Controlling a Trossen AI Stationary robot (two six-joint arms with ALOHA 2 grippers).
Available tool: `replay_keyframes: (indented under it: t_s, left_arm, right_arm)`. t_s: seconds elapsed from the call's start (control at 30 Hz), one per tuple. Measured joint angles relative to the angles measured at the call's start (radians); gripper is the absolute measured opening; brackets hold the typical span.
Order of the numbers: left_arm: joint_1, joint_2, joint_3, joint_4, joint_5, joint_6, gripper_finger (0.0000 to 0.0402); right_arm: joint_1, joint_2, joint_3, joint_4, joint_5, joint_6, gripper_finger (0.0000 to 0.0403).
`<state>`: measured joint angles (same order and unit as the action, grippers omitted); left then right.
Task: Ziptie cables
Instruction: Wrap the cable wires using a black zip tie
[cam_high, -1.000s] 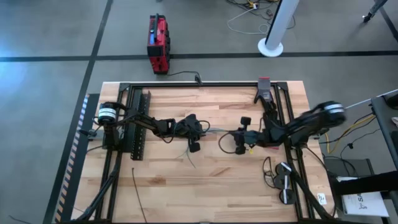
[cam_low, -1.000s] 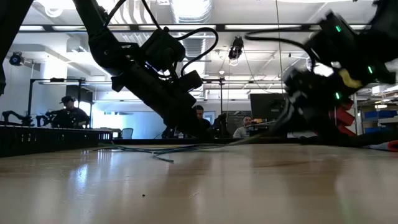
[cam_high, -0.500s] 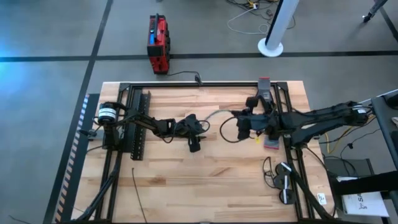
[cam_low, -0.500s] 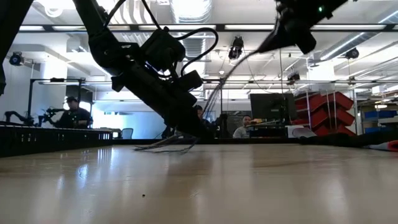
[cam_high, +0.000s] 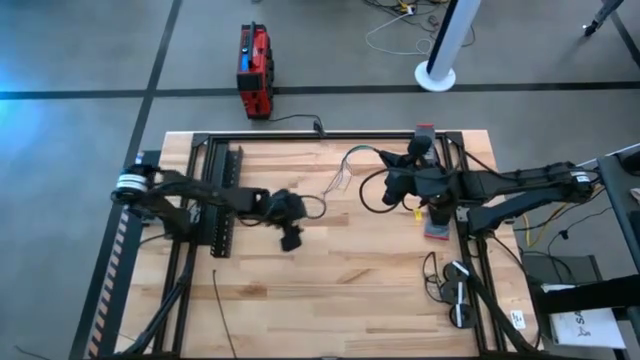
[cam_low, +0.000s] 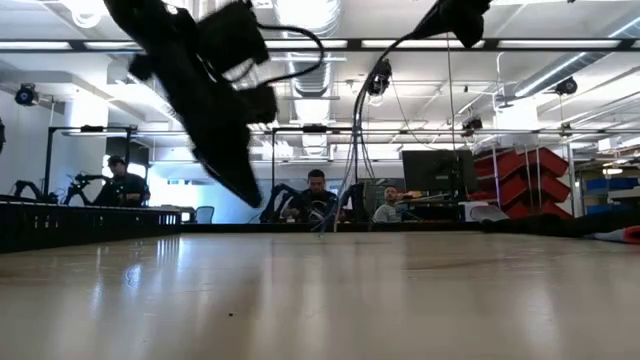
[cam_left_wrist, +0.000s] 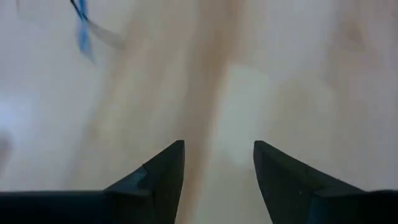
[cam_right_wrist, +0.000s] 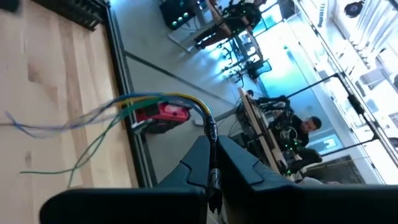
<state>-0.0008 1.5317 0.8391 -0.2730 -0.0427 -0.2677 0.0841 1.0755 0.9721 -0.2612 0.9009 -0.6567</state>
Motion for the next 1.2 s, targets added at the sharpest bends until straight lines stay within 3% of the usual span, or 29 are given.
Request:
replay_keyframes:
  t_s: [0.13, 0.33, 0.6, 0.9, 1.03, 1.2]
  left_arm:
    - [-0.092, -0.096, 0.0, -0.122, 0.087, -0.159, 0.0159]
    - [-0.305, -0.146, 0.0, -0.135, 0.085, -0.579, 0.0164]
    - [-0.56, -0.138, -0.001, -0.206, 0.082, -1.08, 0.0174]
    - [-0.739, -0.136, -0.002, -0.647, 0.081, -1.562, 0.0187]
    - [-0.77, -0.136, -0.003, -0.824, 0.079, -1.664, 0.0193]
    - [-0.771, -0.143, -0.03, -0.819, 0.076, -1.665, 0.0192]
  right_arm:
    - [0.0, 0.0, 0.005, 0.006, -0.024, 0.008, 0.0003]
    - [0.003, 0.009, -0.032, 0.005, -0.045, 0.131, 0.0003]
    - [0.005, 0.008, -0.107, 0.004, -0.045, 0.168, 0.0003]
    - [0.005, 0.008, -0.133, 0.005, -0.074, 0.203, 0.0003]
    - [0.005, 0.008, -0.133, 0.0, -0.135, 0.246, 0.0003]
    - [0.005, 0.008, -0.152, -0.022, -0.152, 0.301, 0.0003]
